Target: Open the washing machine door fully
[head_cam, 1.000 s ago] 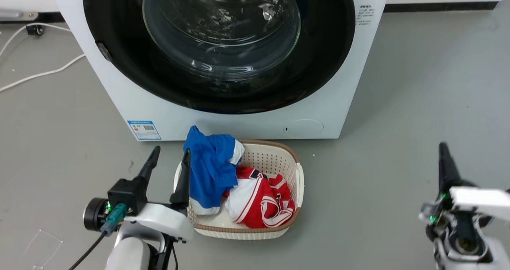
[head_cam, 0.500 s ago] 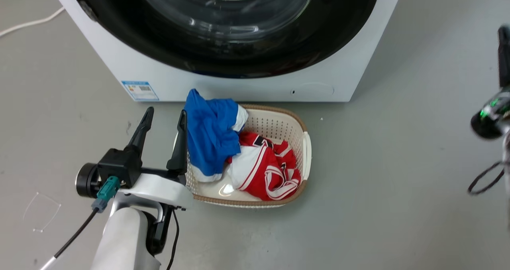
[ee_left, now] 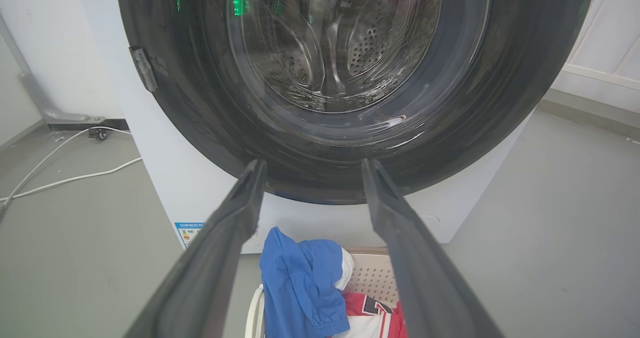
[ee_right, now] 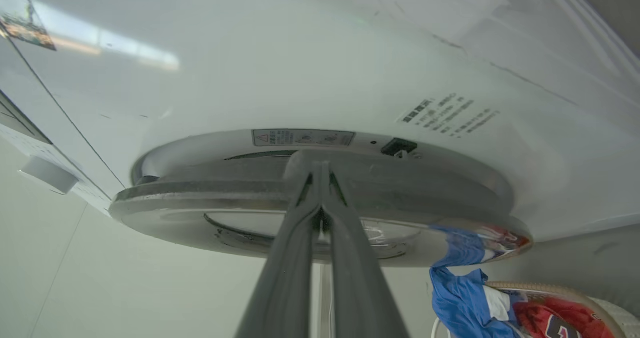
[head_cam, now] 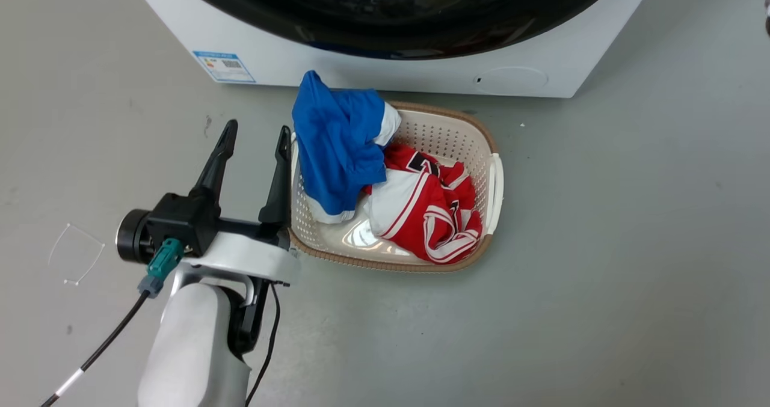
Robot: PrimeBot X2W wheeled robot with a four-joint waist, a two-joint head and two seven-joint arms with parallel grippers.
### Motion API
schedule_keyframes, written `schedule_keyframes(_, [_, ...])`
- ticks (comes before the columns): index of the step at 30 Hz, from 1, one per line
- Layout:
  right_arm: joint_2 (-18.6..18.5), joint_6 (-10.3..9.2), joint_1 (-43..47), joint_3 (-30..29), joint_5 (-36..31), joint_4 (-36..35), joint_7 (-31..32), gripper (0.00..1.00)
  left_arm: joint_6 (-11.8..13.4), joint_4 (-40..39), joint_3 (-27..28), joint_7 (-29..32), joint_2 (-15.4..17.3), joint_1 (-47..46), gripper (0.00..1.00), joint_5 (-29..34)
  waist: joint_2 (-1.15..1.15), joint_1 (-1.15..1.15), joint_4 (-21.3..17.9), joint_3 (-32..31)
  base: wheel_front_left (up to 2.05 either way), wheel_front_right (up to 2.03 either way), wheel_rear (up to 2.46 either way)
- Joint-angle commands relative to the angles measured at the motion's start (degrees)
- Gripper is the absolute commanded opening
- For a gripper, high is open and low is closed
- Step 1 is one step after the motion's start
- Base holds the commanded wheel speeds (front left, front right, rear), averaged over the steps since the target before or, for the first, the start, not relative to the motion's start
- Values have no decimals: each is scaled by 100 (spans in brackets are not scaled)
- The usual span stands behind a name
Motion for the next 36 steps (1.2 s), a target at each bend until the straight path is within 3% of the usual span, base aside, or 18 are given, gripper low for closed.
schedule_keyframes(1, [42, 2, -247, 94, -107, 140, 27, 0, -12, -40, -44, -14, -6, -133, 100, -5, 0, -1, 107, 134, 0, 0, 0])
schedule_keyframes(13, [218, 2, -1183, 418, -625, 813, -15, 0, -12, -6, -213, -14, -47, -386, 100, -35, 0, -1, 342, 540, 0, 0, 0])
schedule_keyframes(18, [269, 2, -1203, 508, -634, 785, 340, 0, -13, -6, -228, -14, -52, -413, 100, 8, 0, -1, 350, 581, 0, 0, 0])
schedule_keyframes(36, [249, 8, 894, 737, -91, -709, 2115, 0, -12, 318, -262, -14, -57, 31, 100, -77, 0, -1, 122, -507, 0, 0, 0])
